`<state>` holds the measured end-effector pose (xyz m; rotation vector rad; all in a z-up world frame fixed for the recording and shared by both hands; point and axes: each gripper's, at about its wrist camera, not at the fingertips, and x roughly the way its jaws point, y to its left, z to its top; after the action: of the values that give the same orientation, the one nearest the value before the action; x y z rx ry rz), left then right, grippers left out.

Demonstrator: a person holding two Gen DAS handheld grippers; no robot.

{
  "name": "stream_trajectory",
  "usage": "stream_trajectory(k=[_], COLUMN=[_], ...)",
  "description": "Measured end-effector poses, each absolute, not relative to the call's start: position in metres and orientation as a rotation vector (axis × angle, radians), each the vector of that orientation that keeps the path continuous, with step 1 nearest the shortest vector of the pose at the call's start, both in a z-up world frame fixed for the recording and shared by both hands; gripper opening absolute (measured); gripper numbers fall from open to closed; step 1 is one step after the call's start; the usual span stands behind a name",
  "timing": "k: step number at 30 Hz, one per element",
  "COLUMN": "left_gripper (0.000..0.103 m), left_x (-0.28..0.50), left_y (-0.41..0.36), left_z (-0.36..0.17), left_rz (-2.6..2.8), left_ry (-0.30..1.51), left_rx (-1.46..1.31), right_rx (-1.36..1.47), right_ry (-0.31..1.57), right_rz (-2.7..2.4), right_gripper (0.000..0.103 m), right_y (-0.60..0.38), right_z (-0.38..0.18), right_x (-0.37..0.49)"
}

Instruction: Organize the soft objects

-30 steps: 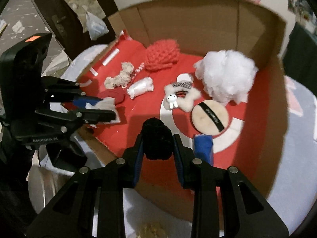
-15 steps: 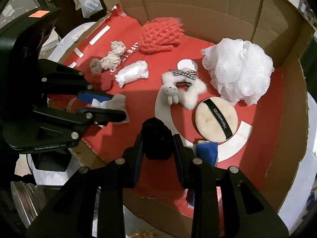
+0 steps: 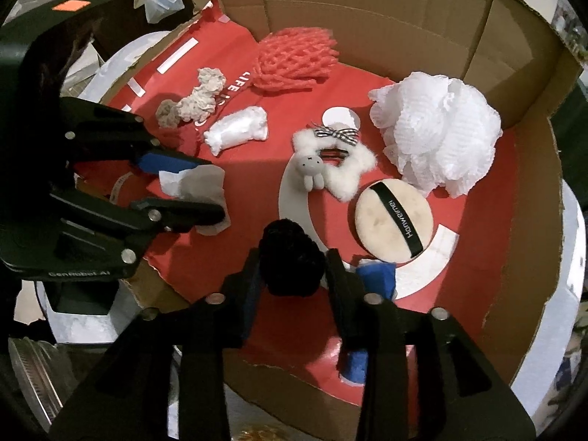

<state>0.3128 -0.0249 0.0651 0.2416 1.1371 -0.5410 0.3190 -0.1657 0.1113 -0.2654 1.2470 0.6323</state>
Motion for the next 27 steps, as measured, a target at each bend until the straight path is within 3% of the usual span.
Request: stream_trajectory(k=[2, 4, 8, 11, 14, 27], left_gripper=[0.049, 0.052, 0.073, 0.078, 0.091, 0.096], left_x=[0.311, 0.308, 0.301, 0.292, 0.283, 0.261], left_y=[-0.019, -0.013, -0.006, 0.002, 0.010, 0.030], left_z=[0.072, 0.078, 0.094, 0.103, 0.109, 0.095], left_rz=[-0.533, -0.515, -0.465, -0.419, -0.377, -0.169], left_ry=[1.116, 1.095, 1.043, 1.011, 0.990, 0.990], left_rx=[0.225, 0.212, 0.164, 0.122, 0.080, 0.017], right_rx=[-0.264, -0.278, -0.275, -0.236, -0.174, -0.053], right_ry=[1.222, 1.195, 1.166, 1.135, 1.105, 1.110], right_rz=[0.627, 0.604, 0.553, 0.498, 0.441, 0.274], right_gripper=[0.063, 0.063, 0.063, 0.063, 0.075, 0.077], right_y=[-0.167, -0.168, -0.174, -0.182, -0.193, -0.206], right_z=[0.116, 0.122, 0.132, 0.145, 0.160, 0.149], right_x=[0.318, 0.316, 0.312, 0.307, 0.297, 0.270])
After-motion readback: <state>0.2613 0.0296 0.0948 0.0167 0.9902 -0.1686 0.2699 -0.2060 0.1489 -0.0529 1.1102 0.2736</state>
